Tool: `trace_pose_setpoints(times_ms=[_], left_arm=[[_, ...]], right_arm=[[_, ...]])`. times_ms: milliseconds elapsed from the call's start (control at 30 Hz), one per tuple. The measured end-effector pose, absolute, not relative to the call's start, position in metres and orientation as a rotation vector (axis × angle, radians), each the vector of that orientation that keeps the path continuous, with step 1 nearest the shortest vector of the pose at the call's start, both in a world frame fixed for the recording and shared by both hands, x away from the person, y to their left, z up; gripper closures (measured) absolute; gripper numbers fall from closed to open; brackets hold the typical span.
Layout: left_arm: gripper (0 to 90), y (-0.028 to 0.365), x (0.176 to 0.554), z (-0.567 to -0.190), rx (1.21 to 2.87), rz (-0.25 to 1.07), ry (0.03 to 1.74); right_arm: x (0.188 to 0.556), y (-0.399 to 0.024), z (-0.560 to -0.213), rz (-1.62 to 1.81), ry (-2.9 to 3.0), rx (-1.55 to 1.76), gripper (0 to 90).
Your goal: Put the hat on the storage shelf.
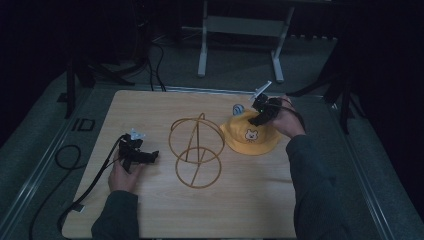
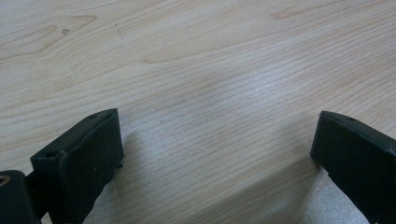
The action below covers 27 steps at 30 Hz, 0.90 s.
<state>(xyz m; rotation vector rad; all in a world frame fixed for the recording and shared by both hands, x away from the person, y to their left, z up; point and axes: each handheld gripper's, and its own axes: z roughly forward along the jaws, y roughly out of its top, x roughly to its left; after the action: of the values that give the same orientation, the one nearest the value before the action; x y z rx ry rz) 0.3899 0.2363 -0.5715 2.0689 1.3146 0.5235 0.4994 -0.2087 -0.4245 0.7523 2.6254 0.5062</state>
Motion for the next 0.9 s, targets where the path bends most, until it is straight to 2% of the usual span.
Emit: trace_pose_setpoints(times_ms=[333,433,467,567,633,900], left_arm=[[2.1,0.236,0.390,-0.572,2.069,0.523,1.314],[2.1,0.236,0.390,-0.572,2.069,0.524,1.314],[2.1,0.236,0.390,-0.571,2.070,0.523,1.314],[2.1,0.236,0.390,-0.571,2.070,0.523,1.314],[2.1,0.236,0.390,-0.571,2.070,0.523,1.314],[2.1,0.236,0.390,-0.572,2.069,0.524,1.315]], right_arm=[[0.515,-0.202,-0.443,0.385,2.652,0.775,40.3],[0.518,-0.199,-0.446,0.380,2.665,0.777,45.0],[0.518,-0.198,-0.447,0.378,2.683,0.757,55.4],[0.518,-0.197,-0.449,0.365,2.704,0.750,68.2],[0.517,-0.198,-0.448,0.374,2.705,0.741,72.7],[0.507,-0.204,-0.440,0.418,2.728,0.698,76.2]])
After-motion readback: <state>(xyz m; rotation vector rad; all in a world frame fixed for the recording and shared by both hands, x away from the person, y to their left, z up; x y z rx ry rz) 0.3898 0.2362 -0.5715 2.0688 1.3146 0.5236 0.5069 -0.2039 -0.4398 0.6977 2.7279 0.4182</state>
